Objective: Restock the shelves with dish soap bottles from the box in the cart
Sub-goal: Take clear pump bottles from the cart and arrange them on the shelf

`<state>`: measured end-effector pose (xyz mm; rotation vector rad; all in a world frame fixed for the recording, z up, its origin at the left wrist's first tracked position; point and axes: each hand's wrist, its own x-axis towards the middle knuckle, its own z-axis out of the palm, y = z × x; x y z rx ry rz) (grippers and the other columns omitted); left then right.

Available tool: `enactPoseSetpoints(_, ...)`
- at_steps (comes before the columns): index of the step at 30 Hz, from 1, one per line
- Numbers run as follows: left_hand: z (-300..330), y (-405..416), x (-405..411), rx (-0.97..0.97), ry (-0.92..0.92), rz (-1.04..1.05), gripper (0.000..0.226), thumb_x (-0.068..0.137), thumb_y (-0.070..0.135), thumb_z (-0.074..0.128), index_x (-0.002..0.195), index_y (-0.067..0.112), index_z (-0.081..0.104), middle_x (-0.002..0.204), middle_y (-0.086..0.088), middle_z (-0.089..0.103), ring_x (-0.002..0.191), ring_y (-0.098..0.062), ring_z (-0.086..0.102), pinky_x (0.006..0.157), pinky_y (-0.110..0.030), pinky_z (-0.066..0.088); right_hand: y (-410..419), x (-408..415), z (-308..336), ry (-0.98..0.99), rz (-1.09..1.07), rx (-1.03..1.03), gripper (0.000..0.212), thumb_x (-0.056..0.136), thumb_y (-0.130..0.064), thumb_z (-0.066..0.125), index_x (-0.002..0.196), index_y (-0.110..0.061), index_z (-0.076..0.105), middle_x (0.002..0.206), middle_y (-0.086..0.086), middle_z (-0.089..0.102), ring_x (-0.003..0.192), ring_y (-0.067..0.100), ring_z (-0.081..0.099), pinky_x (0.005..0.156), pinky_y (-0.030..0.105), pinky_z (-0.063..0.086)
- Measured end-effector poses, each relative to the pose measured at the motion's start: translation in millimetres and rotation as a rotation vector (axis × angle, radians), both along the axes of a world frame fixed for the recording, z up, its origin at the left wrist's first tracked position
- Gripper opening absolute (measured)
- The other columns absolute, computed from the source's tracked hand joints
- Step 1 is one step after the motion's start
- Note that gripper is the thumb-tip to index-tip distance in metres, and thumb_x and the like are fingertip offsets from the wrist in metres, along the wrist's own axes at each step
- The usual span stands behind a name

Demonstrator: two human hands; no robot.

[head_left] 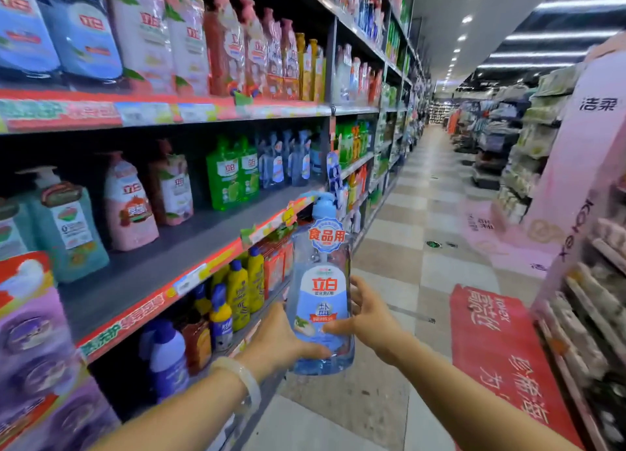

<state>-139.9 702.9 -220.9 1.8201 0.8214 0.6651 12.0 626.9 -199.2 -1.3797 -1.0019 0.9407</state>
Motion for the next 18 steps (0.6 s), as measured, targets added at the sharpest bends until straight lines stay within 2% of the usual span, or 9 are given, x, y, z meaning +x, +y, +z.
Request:
enactPoseSetpoints(3, -12, 65, 57, -0.031, -0.022, 0.039, 0.078, 0.037, 0.024, 0.096, 0.107, 0.021, 0.062, 0.099, 0.005, 0.074, 0.091, -0.010, 0.071, 0.081, -0.037, 0.058, 60, 58, 3, -0.016, 0.035, 0.002, 0.083, 0.063, 0.019, 0.074, 0.130, -0.014, 0.039, 0.126, 0.010, 0.058, 0.096, 0.014, 0.065, 0.068, 0.028, 0.058)
enactPoseSetpoints(5, -9, 106, 93, -0.039, -0.011, 0.075, 0.091, 0.034, 0.035, 0.097, 0.114, 0.016, 0.057, 0.105, 0.002, 0.072, 0.095, -0.015, 0.070, 0.081, -0.042, 0.058, 101, 96, 13, -0.028, 0.054, -0.008, 0.076, 0.064, 0.018, 0.074, 0.120, -0.022, 0.040, 0.116, 0.002, 0.061, 0.091, 0.009, 0.064, 0.072, 0.031, 0.058)
enactPoseSetpoints(8, 11, 159, 139, -0.008, -0.030, 0.131, 0.074, 0.043, 0.018, 0.093, 0.110, 0.009, 0.062, 0.101, 0.000, 0.074, 0.092, -0.016, 0.071, 0.081, -0.040, 0.058, 167, 145, 33, -0.047, 0.113, 0.007, 0.075, 0.065, 0.016, 0.075, 0.122, -0.019, 0.041, 0.111, -0.002, 0.063, 0.091, 0.010, 0.065, 0.078, 0.038, 0.057)
enactPoseSetpoints(12, 24, 233, 176, -0.016, -0.049, 0.232, 0.083, 0.037, 0.027, 0.097, 0.107, 0.011, 0.055, 0.098, 0.004, 0.072, 0.090, -0.010, 0.069, 0.077, -0.036, 0.058, 249, 185, 42, -0.062, 0.183, 0.024, 0.074, 0.067, 0.017, 0.073, 0.121, -0.024, 0.043, 0.109, -0.005, 0.062, 0.089, 0.005, 0.063, 0.068, 0.027, 0.059)
enactPoseSetpoints(15, 24, 290, 203, -0.007, -0.052, 0.239, 0.062, 0.046, 0.006, 0.093, 0.097, 0.014, 0.059, 0.086, 0.009, 0.073, 0.080, -0.001, 0.069, 0.068, -0.020, 0.057, 313, 211, 37, -0.082, 0.205, 0.041, 0.080, 0.067, 0.014, 0.074, 0.130, -0.022, 0.038, 0.114, -0.001, 0.060, 0.095, 0.008, 0.063, 0.070, 0.027, 0.059)
enactPoseSetpoints(18, 23, 352, 230, 0.022, -0.021, 0.225, 0.060, 0.047, 0.001, 0.091, 0.100, 0.007, 0.065, 0.089, 0.005, 0.074, 0.078, -0.004, 0.070, 0.066, -0.021, 0.054, 380, 239, 25, -0.080, 0.187, 0.037, 0.080, 0.066, 0.015, 0.075, 0.130, -0.018, 0.039, 0.116, 0.004, 0.059, 0.098, 0.015, 0.063, 0.071, 0.027, 0.059)
